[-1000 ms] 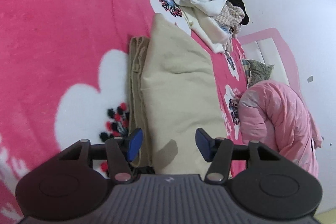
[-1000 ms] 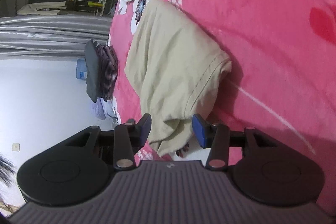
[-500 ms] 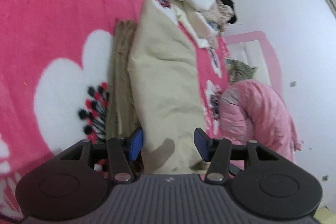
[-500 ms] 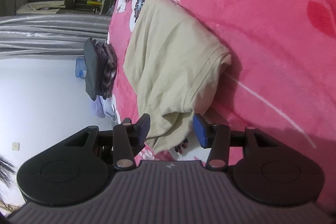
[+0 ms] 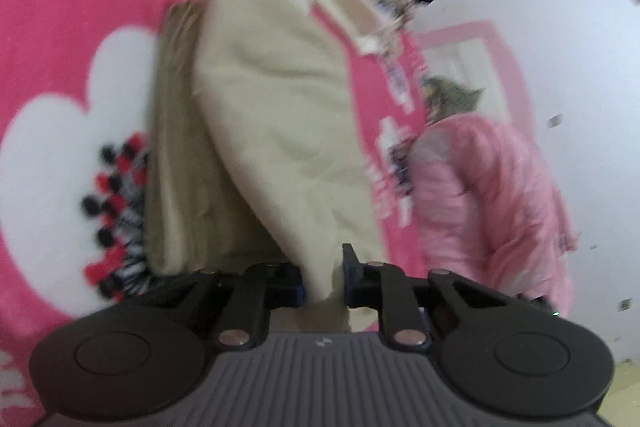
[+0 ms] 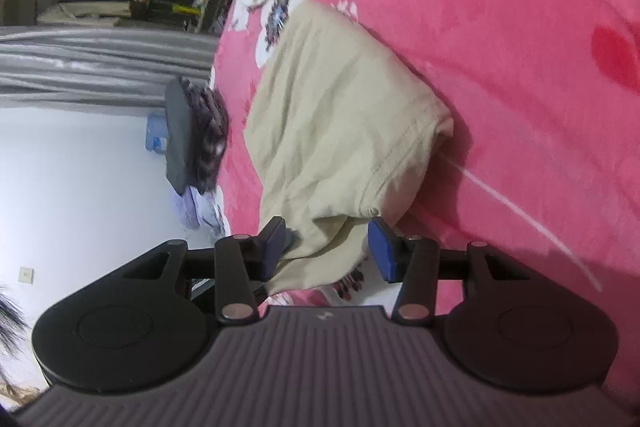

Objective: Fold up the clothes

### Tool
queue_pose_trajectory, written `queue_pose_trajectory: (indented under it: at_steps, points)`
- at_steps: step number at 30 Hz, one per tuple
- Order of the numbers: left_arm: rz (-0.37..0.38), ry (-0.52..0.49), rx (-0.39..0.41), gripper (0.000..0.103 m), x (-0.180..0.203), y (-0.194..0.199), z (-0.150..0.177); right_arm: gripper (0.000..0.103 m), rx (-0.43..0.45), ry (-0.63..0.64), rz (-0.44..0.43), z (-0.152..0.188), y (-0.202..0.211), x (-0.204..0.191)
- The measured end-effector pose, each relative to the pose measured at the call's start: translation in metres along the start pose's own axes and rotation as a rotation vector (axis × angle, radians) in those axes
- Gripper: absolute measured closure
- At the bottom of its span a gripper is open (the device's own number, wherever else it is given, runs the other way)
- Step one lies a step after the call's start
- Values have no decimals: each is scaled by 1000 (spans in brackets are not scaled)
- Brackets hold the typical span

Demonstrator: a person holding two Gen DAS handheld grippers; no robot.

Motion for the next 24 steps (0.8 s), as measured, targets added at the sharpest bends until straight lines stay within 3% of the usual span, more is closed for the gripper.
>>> queue_pose_trajectory:
  at_steps: [3, 7, 11, 15, 20, 24]
  points:
    - [0, -82, 13, 87, 9, 1, -4, 58, -13, -78, -85, -4, 3, -5]
    - [-1, -192, 31, 87, 22, 2, -9, 59, -108, -249, -212, -1, -8, -9]
    - [-17, -312, 28, 88, 34, 2, -12, 59, -193, -361, -239, 3, -24, -10]
    - [-28, -402, 8, 88, 44, 1, -13, 58, -266, -397, -233, 5, -36, -18]
    - [-41, -514, -17, 88, 56, 1, -15, 57, -333, -381, -152, 10, -57, -18]
    - [-42, -563, -29, 88, 60, 0, -16, 57, -348, -417, -137, 10, -74, -12]
Point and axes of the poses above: each gripper's, at about its wrist camera, not at the fingertips, and y roughly against the way its jaws point, x to its right, z to its underside, the point moved 10 cm from there along -y, roughly the way its jaws point, and after that the axes turned 8 degrees about z, right-handed, at the moved point
